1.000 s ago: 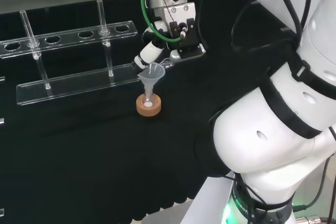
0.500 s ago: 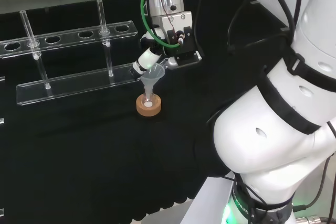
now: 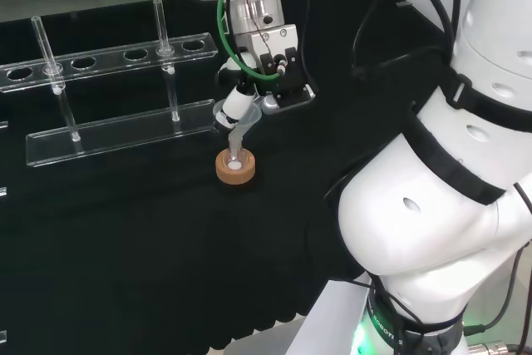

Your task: Remove the funnel from the round-bottom flask.

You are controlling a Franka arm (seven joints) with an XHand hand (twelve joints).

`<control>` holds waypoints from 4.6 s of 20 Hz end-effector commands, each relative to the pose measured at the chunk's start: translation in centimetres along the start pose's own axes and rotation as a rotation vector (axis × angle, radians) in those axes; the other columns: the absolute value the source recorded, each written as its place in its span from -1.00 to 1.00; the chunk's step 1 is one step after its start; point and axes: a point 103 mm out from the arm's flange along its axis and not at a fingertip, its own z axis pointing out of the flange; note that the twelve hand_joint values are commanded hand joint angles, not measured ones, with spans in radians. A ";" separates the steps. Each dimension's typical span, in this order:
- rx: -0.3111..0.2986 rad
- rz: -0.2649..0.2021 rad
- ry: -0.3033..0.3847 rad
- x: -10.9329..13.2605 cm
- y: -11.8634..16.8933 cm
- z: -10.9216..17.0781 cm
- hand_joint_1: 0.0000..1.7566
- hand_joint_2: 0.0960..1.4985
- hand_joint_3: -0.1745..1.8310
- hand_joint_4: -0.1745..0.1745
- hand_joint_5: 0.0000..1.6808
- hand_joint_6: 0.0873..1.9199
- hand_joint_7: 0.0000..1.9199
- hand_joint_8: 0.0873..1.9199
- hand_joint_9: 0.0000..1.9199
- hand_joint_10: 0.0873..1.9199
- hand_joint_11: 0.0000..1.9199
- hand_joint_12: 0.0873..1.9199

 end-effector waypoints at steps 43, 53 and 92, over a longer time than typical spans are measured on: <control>-0.183 0.049 -0.142 0.3 1.9 1.4 -0.14 -0.02 -0.30 -0.36 -0.29 -0.96 -0.41 -0.36 -0.06 -0.57 -0.22 0.24; -0.159 0.042 -0.183 0.6 1.2 -0.6 -0.02 0.05 -0.29 -0.29 0.01 -0.33 -0.20 -0.38 0.26 -0.82 0.08 -0.03; -0.191 0.098 -0.184 1.6 -3.5 -11.5 0.13 0.46 -0.81 1.00 0.11 0.08 -0.15 -0.35 0.38 -0.95 0.24 -0.16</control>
